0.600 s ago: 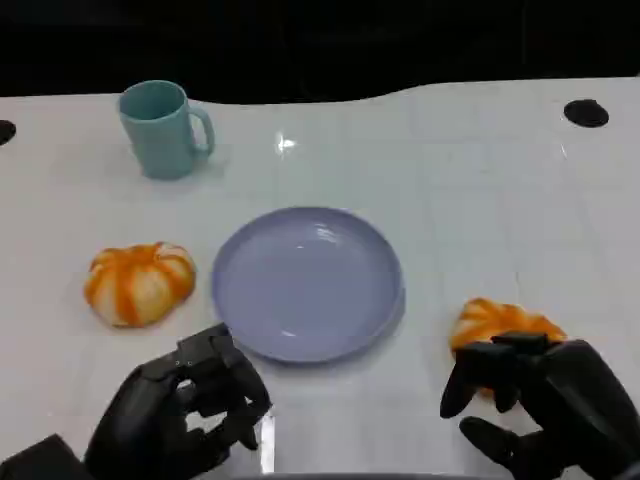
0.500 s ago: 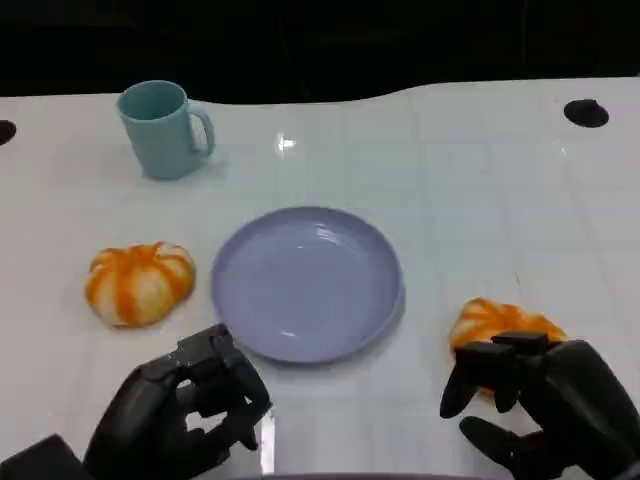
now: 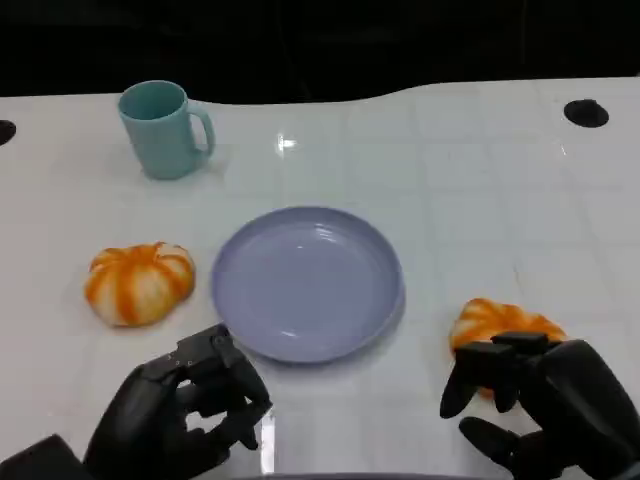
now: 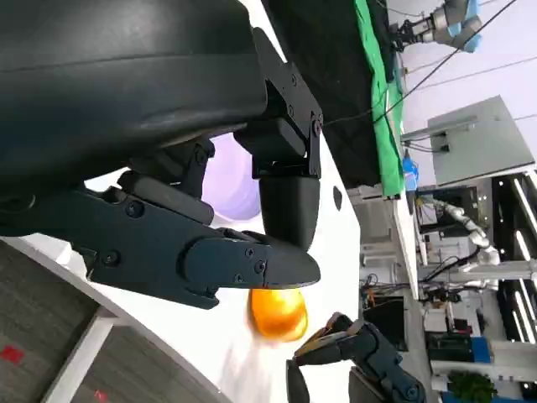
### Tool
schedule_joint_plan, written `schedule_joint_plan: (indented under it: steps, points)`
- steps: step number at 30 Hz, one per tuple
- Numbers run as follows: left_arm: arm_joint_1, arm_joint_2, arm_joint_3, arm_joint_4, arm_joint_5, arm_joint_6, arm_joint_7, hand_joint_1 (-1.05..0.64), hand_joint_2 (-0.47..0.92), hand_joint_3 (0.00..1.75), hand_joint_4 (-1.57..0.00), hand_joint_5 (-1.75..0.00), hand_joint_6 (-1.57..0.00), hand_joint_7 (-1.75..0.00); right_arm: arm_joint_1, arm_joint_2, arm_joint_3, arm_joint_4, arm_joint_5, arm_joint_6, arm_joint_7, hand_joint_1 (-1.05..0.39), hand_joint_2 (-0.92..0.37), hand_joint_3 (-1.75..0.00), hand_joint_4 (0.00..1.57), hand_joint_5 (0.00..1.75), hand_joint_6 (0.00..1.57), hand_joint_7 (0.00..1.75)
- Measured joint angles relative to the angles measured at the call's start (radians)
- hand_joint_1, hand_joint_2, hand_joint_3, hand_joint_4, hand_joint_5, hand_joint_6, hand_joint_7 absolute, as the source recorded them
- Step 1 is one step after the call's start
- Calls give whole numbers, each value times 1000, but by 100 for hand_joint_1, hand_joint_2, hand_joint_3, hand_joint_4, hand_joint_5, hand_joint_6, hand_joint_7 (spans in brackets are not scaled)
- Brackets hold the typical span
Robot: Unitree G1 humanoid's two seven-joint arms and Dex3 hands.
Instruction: Grasp the bread from the table and place it into the plate.
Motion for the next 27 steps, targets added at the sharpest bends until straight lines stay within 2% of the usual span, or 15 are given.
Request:
schedule_joint_plan:
  steps: [9, 15, 17, 19, 22, 24, 25, 27]
  points:
    - [0, 0, 0, 1, 0, -1, 0, -53, 92, 30, -66, -175, -58, -154, 0, 0, 0, 0, -1, 0, 0, -15, -24, -113, 79, 160, 76, 125]
    - [-1, 0, 2, 8, -1, -1, -2, -53, 92, 30, -66, -175, -58, -154, 0, 0, -13, -31, 19, 33, 32, -13, -21, -115, 79, 148, 82, 98]
    - [-2, 0, 3, 9, -1, -1, -2, -53, 92, 30, -66, -175, -58, -154, -1, -2, -27, -55, 31, 42, 45, -17, -23, -112, 77, 135, 82, 85]
    - [-2, 1, 4, 10, -1, -1, -2, -53, 92, 30, -66, -175, -58, -154, 0, -11, -35, -92, 31, 66, 74, -21, -29, -102, 73, 119, 78, 72]
    - [-3, 1, 4, 10, -1, -1, -2, -53, 92, 30, -66, -175, -58, -154, 5, -34, -45, -164, 31, 115, 138, -27, -46, -70, 67, 95, 71, 49]
    - [-3, 1, 4, 11, -1, -1, -2, -53, 92, 30, -66, -175, -58, -154, 11, -51, -56, -215, 31, 156, 192, -29, -56, -51, 61, 85, 69, 36]
    - [-3, 1, 4, 11, -1, -1, -3, -53, 92, 30, -66, -175, -58, -154, 14, -59, -63, -244, 31, 179, 218, -30, -64, -35, 59, 73, 69, 26]
    - [-3, 2, 4, 11, -1, -1, -3, -54, 92, 30, -66, -175, -58, -154, 19, -74, -75, -293, 30, 219, 262, -32, -71, -21, 55, 60, 68, 16]
